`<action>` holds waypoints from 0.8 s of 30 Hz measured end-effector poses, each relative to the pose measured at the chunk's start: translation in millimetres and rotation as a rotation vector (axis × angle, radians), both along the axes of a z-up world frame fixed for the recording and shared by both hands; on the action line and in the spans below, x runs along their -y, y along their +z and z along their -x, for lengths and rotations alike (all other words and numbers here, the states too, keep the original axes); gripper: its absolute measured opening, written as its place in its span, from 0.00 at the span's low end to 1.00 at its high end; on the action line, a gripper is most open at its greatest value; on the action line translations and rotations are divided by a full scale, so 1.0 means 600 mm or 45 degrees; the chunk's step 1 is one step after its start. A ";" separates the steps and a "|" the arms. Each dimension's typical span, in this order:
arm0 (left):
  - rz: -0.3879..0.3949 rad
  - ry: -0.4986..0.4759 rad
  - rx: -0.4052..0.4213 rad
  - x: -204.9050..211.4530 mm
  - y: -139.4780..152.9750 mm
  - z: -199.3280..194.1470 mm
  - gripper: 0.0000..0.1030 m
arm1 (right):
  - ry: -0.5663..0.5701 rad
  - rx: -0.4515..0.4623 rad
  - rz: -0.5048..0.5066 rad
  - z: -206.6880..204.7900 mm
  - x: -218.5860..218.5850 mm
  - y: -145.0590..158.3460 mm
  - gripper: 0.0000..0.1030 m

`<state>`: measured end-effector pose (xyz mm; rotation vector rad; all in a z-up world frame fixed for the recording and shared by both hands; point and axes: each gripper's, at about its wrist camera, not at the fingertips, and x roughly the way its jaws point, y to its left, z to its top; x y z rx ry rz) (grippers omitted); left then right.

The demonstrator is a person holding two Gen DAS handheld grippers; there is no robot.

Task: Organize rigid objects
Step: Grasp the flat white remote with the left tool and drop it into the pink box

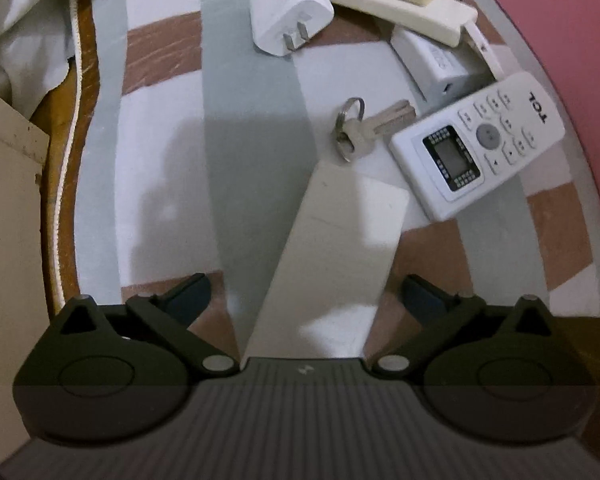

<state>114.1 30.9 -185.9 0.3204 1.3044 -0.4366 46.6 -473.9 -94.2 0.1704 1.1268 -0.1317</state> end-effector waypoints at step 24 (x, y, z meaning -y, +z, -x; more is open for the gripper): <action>0.415 -0.224 0.318 0.179 0.303 0.064 0.49 | -0.009 -0.002 0.043 0.001 0.001 -0.003 0.05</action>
